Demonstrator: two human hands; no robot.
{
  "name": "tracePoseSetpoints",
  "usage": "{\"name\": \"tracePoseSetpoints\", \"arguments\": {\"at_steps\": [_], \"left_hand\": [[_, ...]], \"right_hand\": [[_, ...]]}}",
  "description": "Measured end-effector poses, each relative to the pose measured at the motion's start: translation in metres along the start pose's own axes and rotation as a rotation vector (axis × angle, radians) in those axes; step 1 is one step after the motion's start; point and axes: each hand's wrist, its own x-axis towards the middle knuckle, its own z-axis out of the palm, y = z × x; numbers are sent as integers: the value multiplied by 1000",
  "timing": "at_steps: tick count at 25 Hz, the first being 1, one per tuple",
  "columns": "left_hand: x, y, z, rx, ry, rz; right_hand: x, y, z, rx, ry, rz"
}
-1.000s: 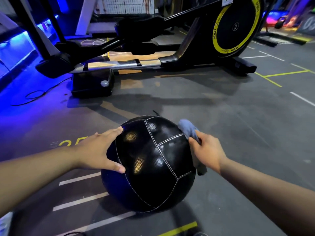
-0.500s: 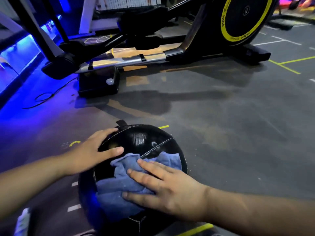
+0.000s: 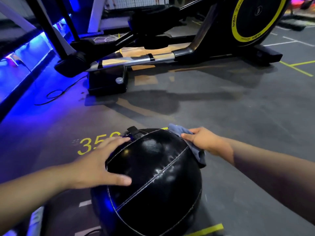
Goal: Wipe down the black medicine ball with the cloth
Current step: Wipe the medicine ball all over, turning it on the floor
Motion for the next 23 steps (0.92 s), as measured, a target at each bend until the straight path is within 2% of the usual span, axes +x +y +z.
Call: {"name": "tracePoseSetpoints", "arguments": {"at_steps": [2, 5, 7, 10, 12, 14, 16, 17, 20, 23], "left_hand": [[-6, 0, 2, 31, -41, 46], [-4, -9, 3, 13, 17, 85], [2, -21, 0, -18, 36, 102], [10, -36, -2, -54, 63, 135], [14, -38, -4, -65, 85, 169], [19, -37, -3, -71, 124, 184], [22, -29, -1, -117, 191, 129], [22, -25, 1, -132, 249, 92], [18, -15, 2, -103, 363, 27], [12, -9, 3, -68, 148, 58]], "right_hand": [[-8, 10, 5, 208, -22, 38], [-19, 3, 16, 248, 72, -169], [-35, -12, 22, 119, 154, -428], [-82, -20, 49, -267, 221, -881], [-107, -20, 66, -522, 144, -1140], [-113, -17, 68, -706, 120, -1281], [-103, -10, 59, -769, 185, -1269], [-97, -8, 53, -719, 225, -1203], [-82, -5, 29, -306, 323, -876], [-55, -3, -3, -112, 360, -618]]}}
